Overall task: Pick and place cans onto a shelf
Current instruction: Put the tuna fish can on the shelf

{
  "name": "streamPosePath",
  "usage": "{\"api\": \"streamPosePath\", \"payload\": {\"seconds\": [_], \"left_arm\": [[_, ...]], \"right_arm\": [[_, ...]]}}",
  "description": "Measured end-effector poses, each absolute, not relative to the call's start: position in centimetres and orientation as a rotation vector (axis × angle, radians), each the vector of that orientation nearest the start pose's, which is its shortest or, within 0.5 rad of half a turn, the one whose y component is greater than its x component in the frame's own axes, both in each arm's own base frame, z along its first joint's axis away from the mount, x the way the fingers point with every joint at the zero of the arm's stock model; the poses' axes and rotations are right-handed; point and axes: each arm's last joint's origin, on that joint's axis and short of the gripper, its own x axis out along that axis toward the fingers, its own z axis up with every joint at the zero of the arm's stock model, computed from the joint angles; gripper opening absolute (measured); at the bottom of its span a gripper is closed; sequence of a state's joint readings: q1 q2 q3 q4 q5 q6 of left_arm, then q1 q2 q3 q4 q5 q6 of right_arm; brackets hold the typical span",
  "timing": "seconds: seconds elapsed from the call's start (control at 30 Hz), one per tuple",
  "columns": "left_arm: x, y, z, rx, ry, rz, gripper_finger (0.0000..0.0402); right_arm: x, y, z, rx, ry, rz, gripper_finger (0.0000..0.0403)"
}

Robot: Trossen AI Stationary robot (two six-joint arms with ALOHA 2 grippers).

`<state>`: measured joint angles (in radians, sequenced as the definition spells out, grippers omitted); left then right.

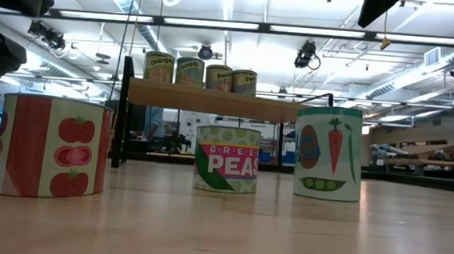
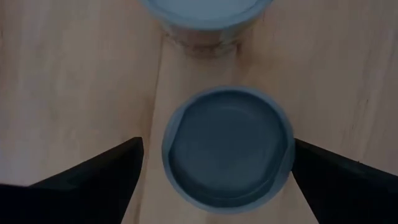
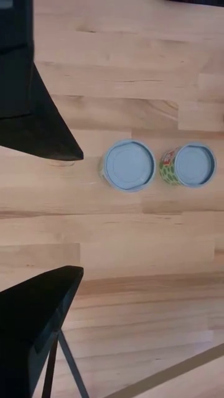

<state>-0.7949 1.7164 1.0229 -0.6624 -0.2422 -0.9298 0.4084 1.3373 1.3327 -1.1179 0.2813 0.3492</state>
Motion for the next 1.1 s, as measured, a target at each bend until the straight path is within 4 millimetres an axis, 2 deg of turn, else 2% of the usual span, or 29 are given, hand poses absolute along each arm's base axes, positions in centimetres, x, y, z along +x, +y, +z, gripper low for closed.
{"api": "streamPosePath", "payload": {"seconds": [0.4,0.83,1.0,1.1], "left_arm": [[22.5,-21.8,14.3,-0.145,1.302,0.102,0.0397],[22.9,-21.4,14.2,-0.215,1.315,0.151,0.0292],[23.0,-20.6,14.6,-0.246,1.329,0.202,0.0289],[22.6,-19.6,15.6,-0.231,1.352,0.237,0.0289]], "right_arm": [[22.9,9.0,33.3,-0.064,1.053,-0.072,0.0297],[22.9,9.0,33.3,-0.063,1.05,-0.072,0.0297],[22.9,9.0,33.3,-0.062,1.052,-0.067,0.0297],[22.9,9.0,33.3,-0.069,1.054,-0.061,0.0297]]}}
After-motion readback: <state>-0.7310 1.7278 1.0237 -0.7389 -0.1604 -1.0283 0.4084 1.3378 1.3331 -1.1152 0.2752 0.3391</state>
